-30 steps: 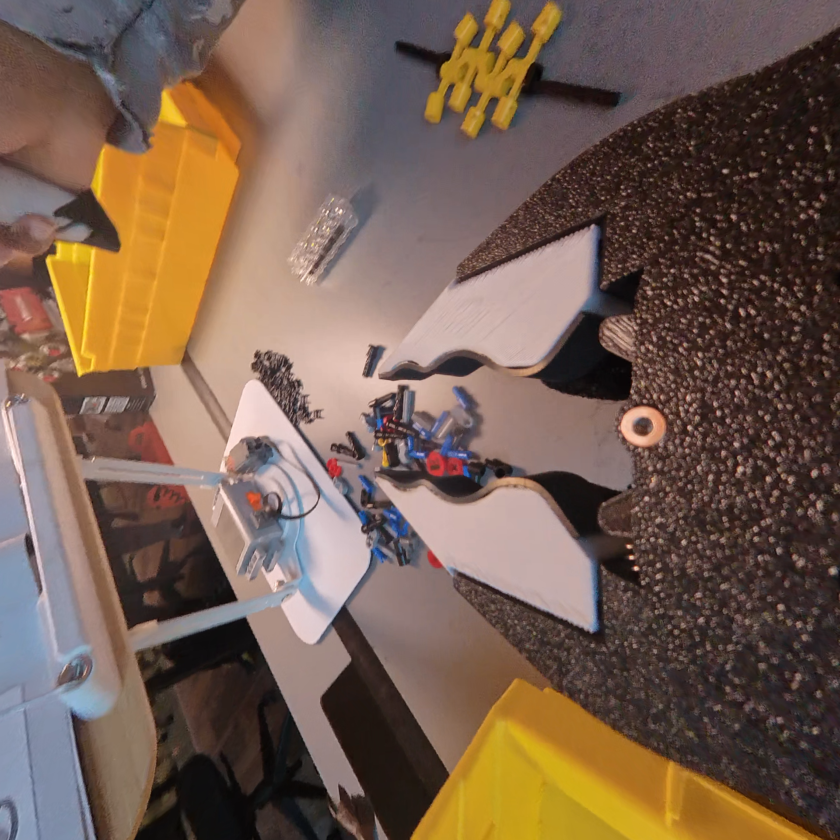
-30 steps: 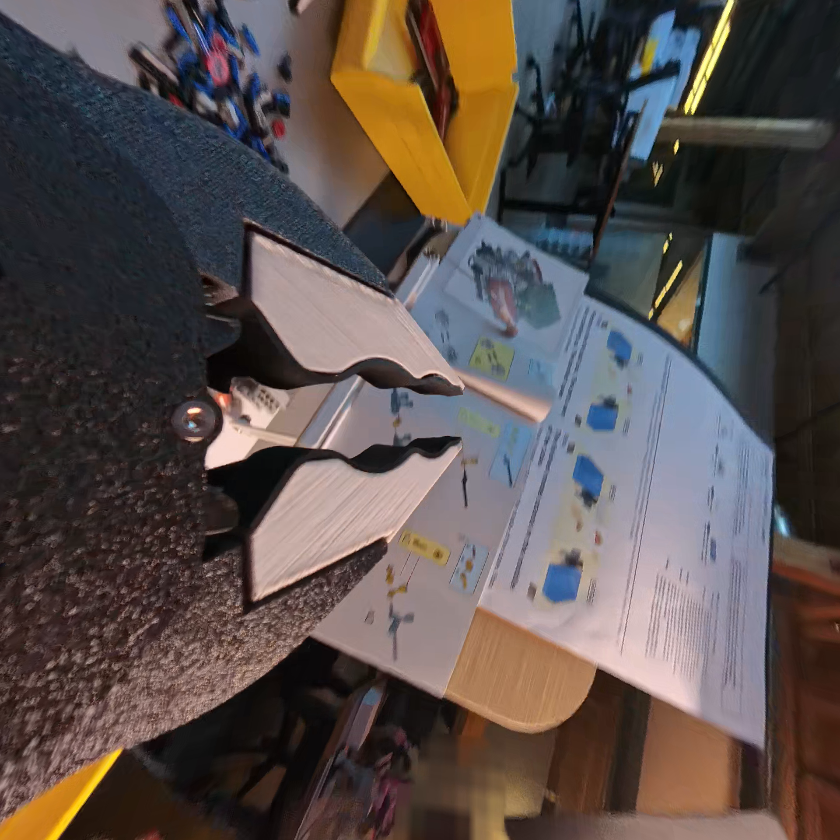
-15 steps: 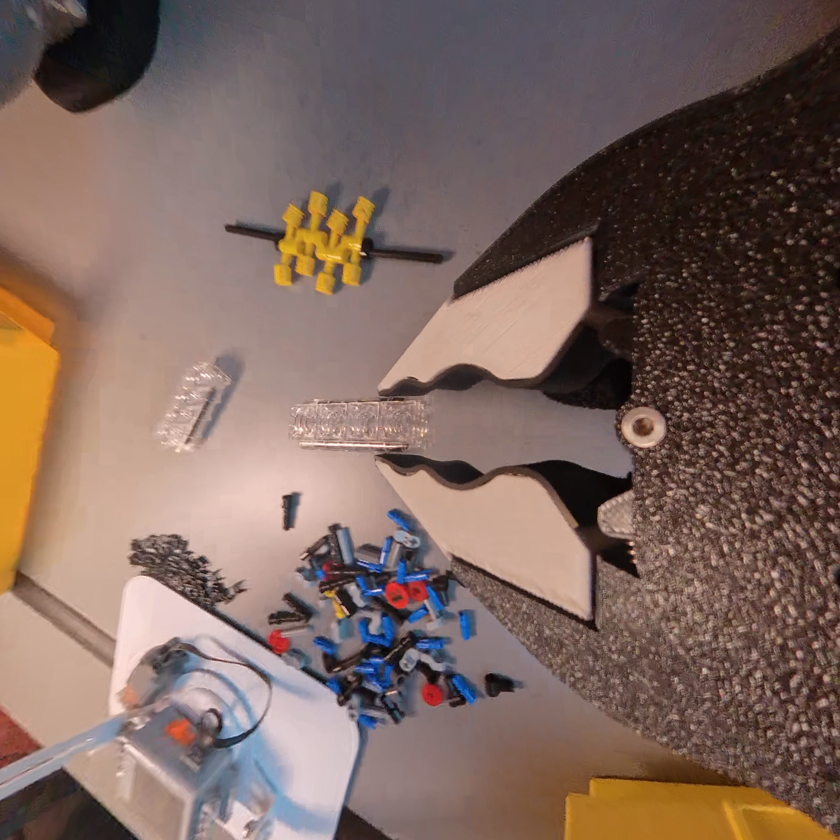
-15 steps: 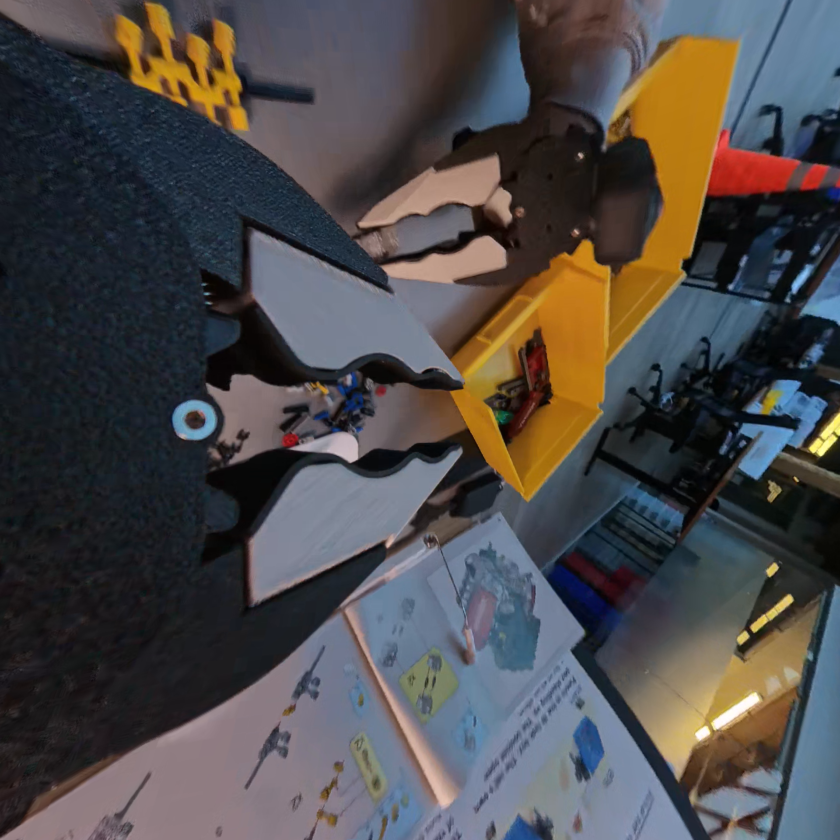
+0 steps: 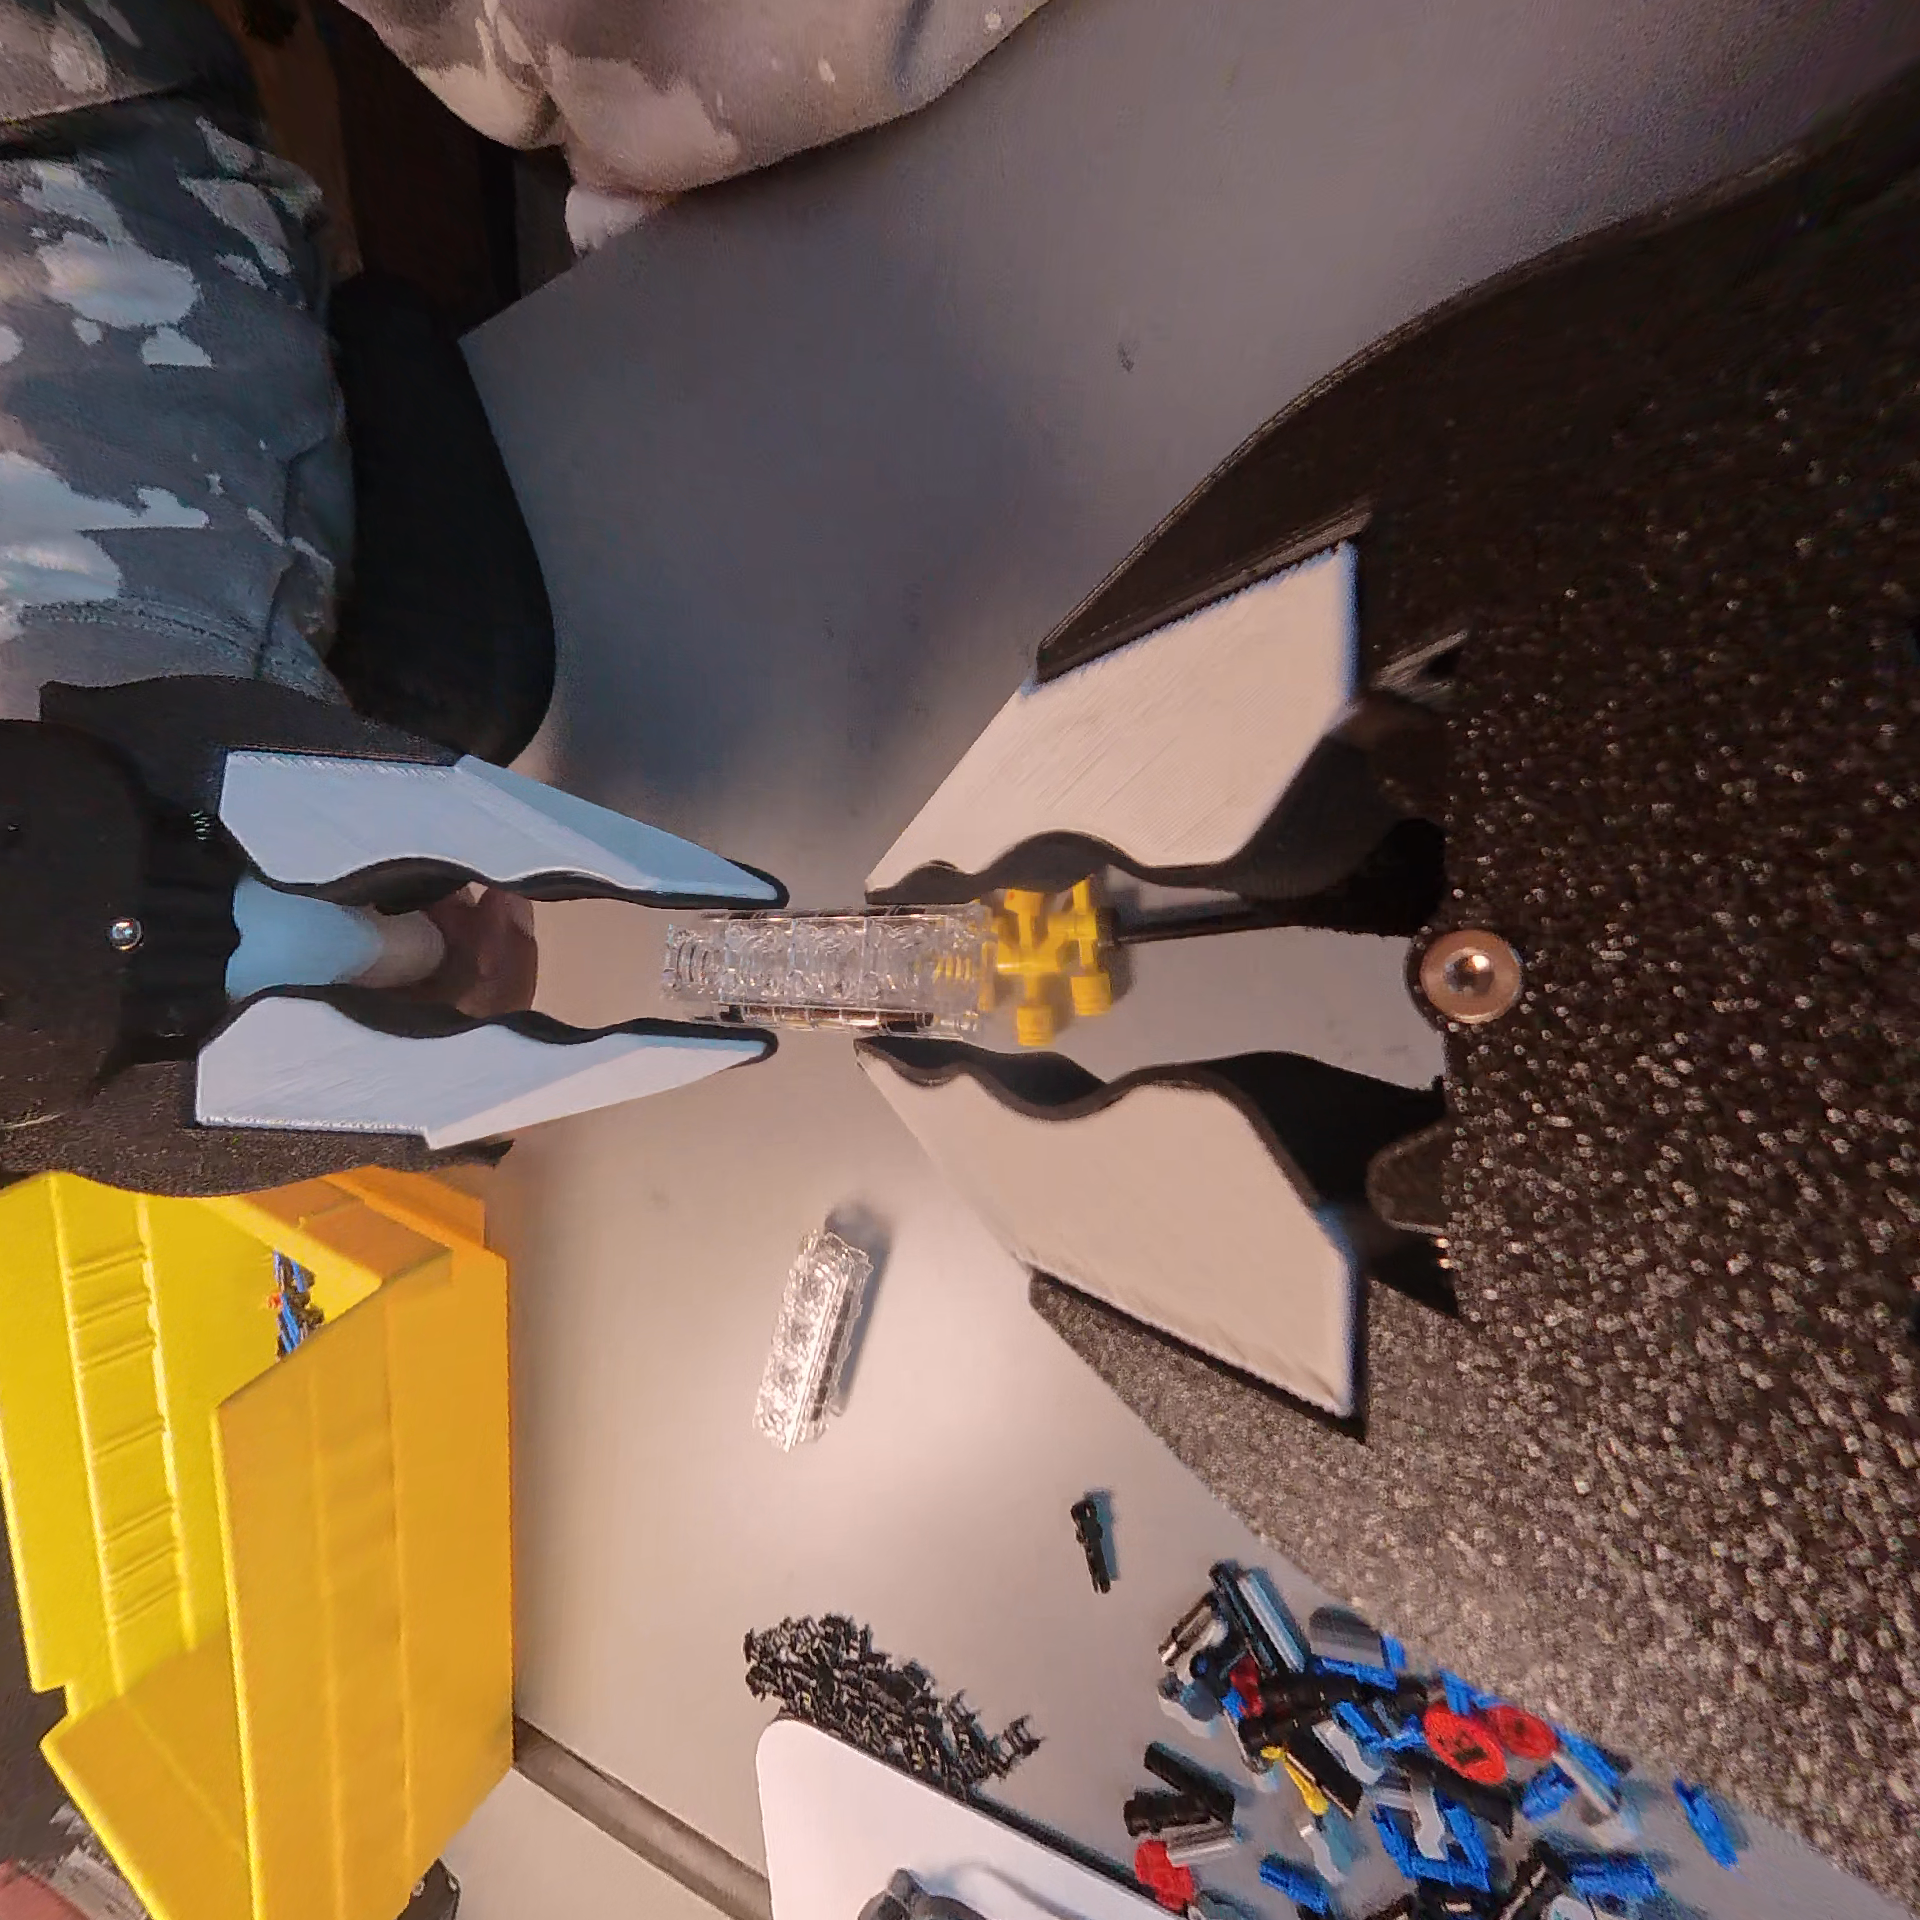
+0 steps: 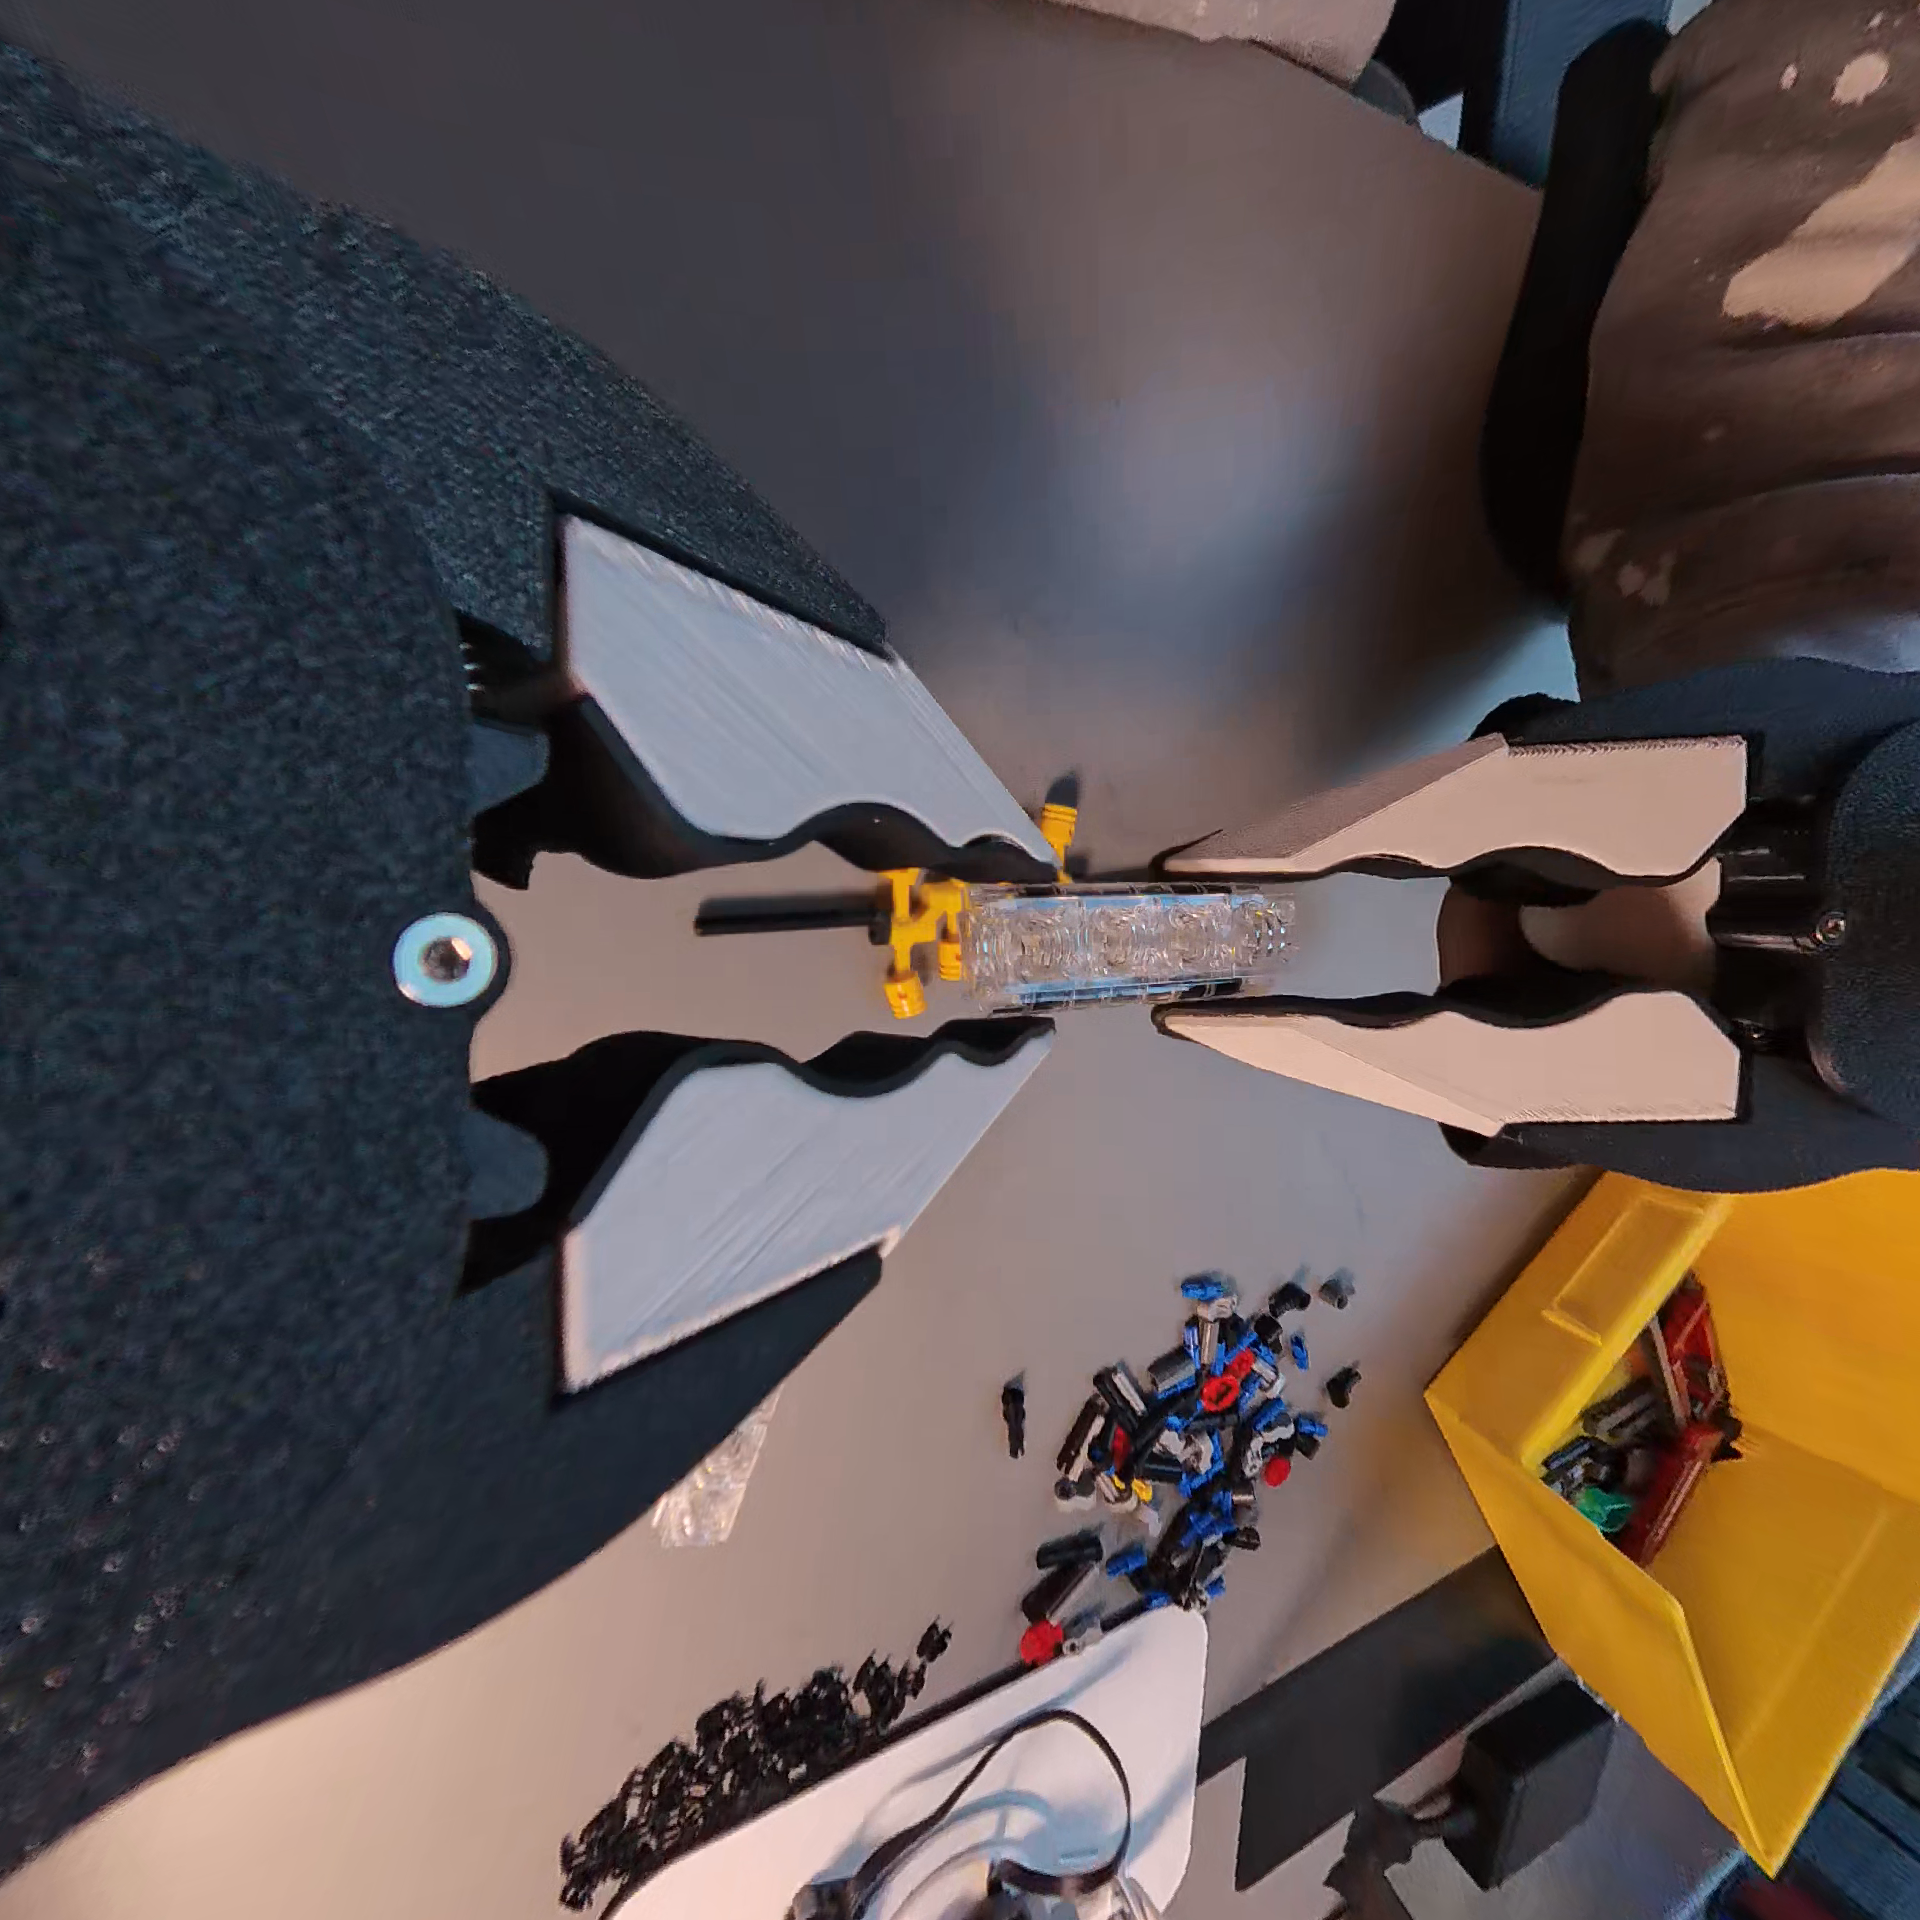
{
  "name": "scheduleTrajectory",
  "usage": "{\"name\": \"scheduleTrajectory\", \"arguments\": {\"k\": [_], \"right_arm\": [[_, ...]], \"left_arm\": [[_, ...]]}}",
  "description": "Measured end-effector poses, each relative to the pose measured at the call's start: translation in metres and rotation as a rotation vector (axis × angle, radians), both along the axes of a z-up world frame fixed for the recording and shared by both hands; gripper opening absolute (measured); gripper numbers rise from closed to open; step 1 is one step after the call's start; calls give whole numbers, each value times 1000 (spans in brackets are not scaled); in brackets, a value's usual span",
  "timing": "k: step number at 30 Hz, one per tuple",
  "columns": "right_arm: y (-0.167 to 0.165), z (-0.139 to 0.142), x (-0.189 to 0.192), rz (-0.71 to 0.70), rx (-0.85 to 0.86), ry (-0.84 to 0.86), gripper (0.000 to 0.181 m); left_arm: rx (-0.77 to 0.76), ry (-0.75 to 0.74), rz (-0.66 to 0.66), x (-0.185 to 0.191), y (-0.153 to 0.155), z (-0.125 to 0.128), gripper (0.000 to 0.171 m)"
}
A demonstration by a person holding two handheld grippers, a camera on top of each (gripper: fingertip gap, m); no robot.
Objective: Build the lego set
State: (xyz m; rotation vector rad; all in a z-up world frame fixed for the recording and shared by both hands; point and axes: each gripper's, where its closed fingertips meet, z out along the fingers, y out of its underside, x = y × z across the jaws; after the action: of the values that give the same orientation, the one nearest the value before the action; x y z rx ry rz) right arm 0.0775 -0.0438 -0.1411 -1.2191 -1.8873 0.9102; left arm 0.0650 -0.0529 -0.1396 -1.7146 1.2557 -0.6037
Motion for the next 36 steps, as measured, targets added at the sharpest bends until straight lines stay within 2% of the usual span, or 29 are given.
{"name": "scheduleTrajectory", "arguments": {"k": [9, 12, 15, 20, 24, 26, 29, 32, 36], "right_arm": [[-38, -38, 10, 135, 50, -120, 25], [-40, -45, 10, 150, 58, -143, 25], [-37, -51, 14, 147, 47, -172, 25], [-36, -66, 27, 176, 93, -257, 25], [-41, -65, 29, 200, 63, -254, 30], [-41, -55, 29, 201, 1, -214, 34], [-21, -43, 28, 122, -14, -157, 34], [6, -46, 28, 20, 43, -154, 32], [12, -54, 23, -15, 110, -168, 29]], "left_arm": [[-123, 47, -17, 6, -41, -39, 26], [-148, 36, 0, 1, -41, -42, 38], [-156, 16, 25, -9, -36, -39, 42], [-163, 23, 123, -38, -22, -41, 37], [-156, 77, 138, -42, -21, -50, 35], [-156, 121, 142, -43, -21, -58, 33], [-152, 181, 177, -47, -16, -68, 24], [-161, 184, 215, -48, -10, -70, 4], [-197, 173, 242, -50, -8, -70, 5]]}}
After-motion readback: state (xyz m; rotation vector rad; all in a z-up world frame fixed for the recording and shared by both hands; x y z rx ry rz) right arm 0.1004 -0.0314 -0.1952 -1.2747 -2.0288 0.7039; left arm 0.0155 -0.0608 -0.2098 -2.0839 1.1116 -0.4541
